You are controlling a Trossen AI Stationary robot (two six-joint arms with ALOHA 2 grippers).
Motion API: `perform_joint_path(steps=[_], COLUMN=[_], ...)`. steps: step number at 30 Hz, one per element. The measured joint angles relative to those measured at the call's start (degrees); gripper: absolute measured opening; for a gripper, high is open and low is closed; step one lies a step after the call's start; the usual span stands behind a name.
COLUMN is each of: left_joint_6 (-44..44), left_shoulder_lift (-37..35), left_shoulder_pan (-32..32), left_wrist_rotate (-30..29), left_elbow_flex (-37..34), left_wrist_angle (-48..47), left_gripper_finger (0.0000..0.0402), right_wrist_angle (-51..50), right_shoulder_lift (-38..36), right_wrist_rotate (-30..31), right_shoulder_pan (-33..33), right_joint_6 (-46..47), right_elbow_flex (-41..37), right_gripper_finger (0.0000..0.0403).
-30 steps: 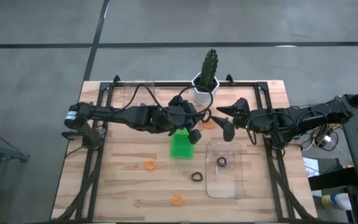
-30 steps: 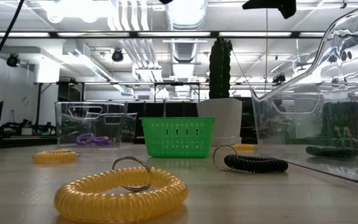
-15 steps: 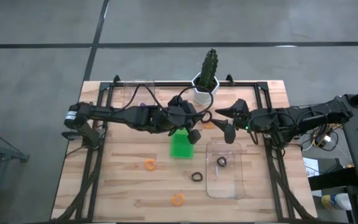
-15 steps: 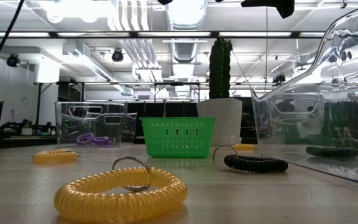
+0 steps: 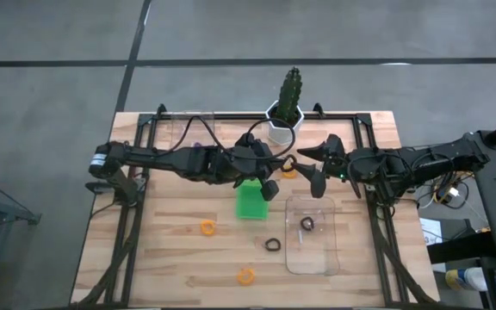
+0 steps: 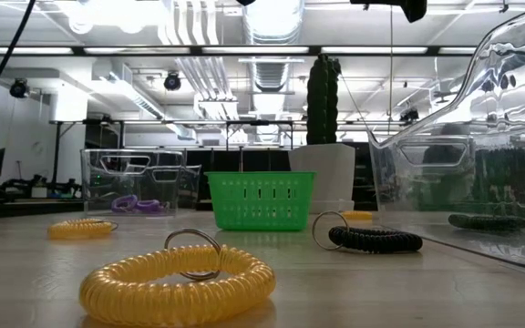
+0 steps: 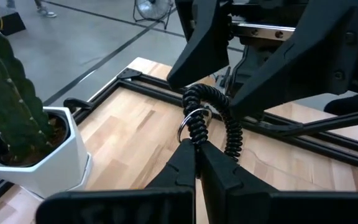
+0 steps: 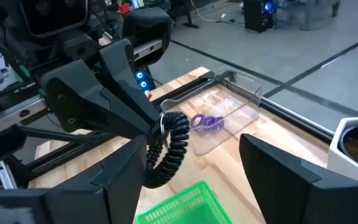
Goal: Sort spring keychains
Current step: Put the top black spring keychain into the bottom transparent bin
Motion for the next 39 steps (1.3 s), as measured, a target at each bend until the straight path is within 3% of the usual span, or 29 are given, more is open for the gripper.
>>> perform_joint_path(steps=[6, 21, 39], left_joint_6=[-0.04, -1.12, -1.56], left_shoulder_lift=[0.0, -0.02, -0.02], left_shoulder_pan=[0.04, 0.02, -0.02], left_wrist_rotate=[-0.04, -0.07, -0.11], left_elbow_flex=[-0.05, -0.11, -0.11], left_wrist_angle=[-0.02, -0.04, -0.04], left_gripper_finger=[0.0004, 0.0004, 0.0012], right_wrist_angle=[-0.02, -0.07, -0.07], right_shoulder_lift=[0.0, 0.02, 0.0], right_wrist_rotate=[0.0, -1.56, -1.73], right_shoulder_pan=[0.04, 0.04, 0.05], right_joint_6=[-0.1, -1.09, -1.33], right_elbow_flex=[0.0, 0.0, 0.0], right_gripper_finger=[0.0205, 0.0019, 0.0007])
